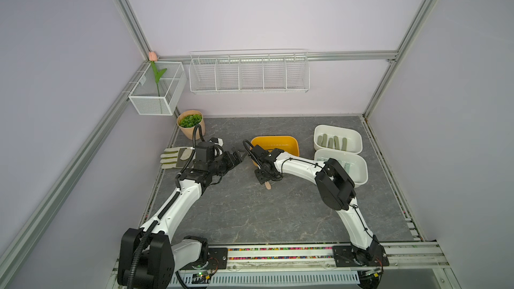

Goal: Place the fruit knives into the storage box by color
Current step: Pick up the fruit knife from the center of the board.

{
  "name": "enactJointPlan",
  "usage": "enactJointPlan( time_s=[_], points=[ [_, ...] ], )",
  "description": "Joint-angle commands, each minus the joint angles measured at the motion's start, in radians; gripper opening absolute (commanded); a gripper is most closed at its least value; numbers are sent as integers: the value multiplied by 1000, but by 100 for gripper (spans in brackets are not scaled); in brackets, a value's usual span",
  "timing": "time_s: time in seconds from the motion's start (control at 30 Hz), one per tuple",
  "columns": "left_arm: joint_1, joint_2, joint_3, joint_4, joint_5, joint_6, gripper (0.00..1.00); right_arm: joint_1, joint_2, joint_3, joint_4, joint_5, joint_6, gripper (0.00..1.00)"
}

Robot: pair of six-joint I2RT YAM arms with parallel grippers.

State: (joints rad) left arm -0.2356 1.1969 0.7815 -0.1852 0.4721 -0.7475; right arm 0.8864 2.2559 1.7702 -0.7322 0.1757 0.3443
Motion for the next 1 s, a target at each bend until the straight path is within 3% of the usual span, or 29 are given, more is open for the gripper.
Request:
enactJointPlan(
  time_s=[0.0,0.57,0.97],
  points=[
    [5,1,1,10,7,5,99,6,60,-2,-19,22,-12,50],
    [5,5,1,13,11,3,99,9,27,-18,0,-8,2,30],
    [5,-8,10,22,13,-18,99,13,-129,-120,63,-74,43,26]
  ],
)
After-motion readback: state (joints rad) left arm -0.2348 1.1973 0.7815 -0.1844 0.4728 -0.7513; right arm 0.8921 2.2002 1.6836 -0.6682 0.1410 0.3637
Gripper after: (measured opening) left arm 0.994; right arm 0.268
